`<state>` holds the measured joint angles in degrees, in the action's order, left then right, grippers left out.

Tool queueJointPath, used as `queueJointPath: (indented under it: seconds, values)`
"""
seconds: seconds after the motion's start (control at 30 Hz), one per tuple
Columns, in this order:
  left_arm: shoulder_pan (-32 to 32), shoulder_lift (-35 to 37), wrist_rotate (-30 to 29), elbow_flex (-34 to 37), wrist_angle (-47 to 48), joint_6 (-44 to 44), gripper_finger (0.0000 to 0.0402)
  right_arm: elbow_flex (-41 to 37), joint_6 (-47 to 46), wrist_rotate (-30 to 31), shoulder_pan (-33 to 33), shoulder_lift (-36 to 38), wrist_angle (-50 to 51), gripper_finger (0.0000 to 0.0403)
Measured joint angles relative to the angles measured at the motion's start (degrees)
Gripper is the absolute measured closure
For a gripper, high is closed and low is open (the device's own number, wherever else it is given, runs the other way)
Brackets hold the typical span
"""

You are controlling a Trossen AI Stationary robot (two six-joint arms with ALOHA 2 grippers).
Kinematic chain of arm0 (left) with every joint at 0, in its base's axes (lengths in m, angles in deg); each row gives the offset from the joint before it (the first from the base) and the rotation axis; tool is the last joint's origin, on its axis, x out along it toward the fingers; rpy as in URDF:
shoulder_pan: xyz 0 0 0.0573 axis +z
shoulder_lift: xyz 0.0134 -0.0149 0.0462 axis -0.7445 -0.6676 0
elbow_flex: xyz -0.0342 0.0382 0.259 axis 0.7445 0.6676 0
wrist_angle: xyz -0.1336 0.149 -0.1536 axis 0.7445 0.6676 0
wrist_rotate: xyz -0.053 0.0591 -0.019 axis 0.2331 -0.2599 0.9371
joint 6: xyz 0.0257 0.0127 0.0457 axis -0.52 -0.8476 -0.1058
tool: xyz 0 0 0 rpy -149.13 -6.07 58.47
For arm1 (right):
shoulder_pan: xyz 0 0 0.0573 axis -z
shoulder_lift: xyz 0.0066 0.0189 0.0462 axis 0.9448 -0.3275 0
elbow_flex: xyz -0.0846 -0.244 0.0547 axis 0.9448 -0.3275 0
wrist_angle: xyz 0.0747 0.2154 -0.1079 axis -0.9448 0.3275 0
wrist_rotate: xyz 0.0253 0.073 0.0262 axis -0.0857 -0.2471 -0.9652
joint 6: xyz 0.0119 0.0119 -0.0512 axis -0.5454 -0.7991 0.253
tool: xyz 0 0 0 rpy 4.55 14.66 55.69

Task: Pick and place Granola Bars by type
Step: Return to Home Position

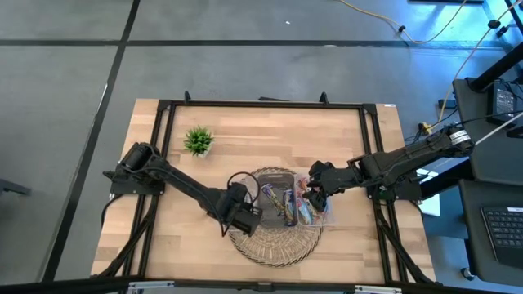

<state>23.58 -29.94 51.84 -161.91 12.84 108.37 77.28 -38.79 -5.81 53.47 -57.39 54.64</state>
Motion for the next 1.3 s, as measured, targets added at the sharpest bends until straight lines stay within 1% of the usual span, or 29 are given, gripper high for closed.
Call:
queueJointPath:
  seconds: [0.1,0.17,0.2,0.27,0.37,0.47,0.53,0.6,0.7,0.77,0.83,0.9,0.93,1.0,1.07,1.23,1.3]
  values:
    - [0.02,0.34,0.00,0.00,0.04,-2.39,0.0270,0.02,1.78,0.04,0.02,0.00,0.43,0.0164]
    - [0.02,1.73,0.03,0.00,0.14,-4.21,0.0263,0.04,7.76,-0.14,0.76,0.57,2.28,0.0164]
    - [0.02,2.77,-0.90,0.00,0.24,-5.50,0.0261,0.04,10.55,-0.68,1.19,1.17,3.27,0.0164]
    - [-0.04,5.33,-4.31,0.00,0.26,-9.43,0.0259,0.59,11.67,-3.06,1.94,2.81,5.70,0.0164]
    - [0.45,9.98,-8.85,0.00,0.22,-17.45,0.0259,1.49,11.85,-4.02,2.29,6.10,4.82,0.0164]
    - [0.92,14.05,-10.00,-0.02,0.10,-25.58,0.0262,2.01,16.46,-4.08,1.92,10.01,1.27,0.0164]
    - [1.00,15.85,-11.25,-0.02,-0.32,-28.98,0.0262,2.01,20.08,-4.06,1.66,12.00,1.17,0.0164]
    - [0.81,17.02,-14.17,-0.02,-0.16,-33.12,0.0261,2.01,21.95,-4.06,1.64,13.24,1.26,0.0164]
    - [0.70,18.58,-21.94,-0.02,0.74,-40.45,0.0259,1.99,22.31,-4.09,1.97,14.52,0.88,0.0164]
    - [1.11,20.57,-24.92,-0.02,3.66,-40.95,0.0259,1.97,24.40,-4.12,3.53,15.94,0.87,0.0164]
    - [1.44,23.39,-26.17,0.90,6.57,-41.08,0.0259,1.97,25.17,-4.03,5.02,17.79,0.64,0.0164]
    - [1.40,27.66,-28.70,4.25,6.52,-42.51,0.0259,1.95,26.26,-3.83,5.89,19.89,0.47,0.0164]
    - [1.38,30.32,-29.07,6.29,5.59,-43.29,0.0260,1.95,27.23,-3.86,6.26,20.85,0.16,0.0164]
    - [1.54,36.26,-28.58,11.21,2.08,-45.18,0.0261,1.95,29.18,-4.11,7.03,22.43,-0.45,0.0164]
    - [2.81,42.49,-26.30,16.97,-4.34,-48.97,0.0260,1.95,30.74,-3.84,8.14,23.20,-1.74,0.0164]
    - [8.16,58.20,-14.77,32.97,-25.37,-61.99,0.0259,1.92,32.76,-3.52,11.95,22.82,-3.17,0.0164]
    - [11.08,63.89,-9.51,39.10,-33.10,-67.57,0.0260,1.06,32.86,-4.49,13.46,22.45,-4.89,0.0164]
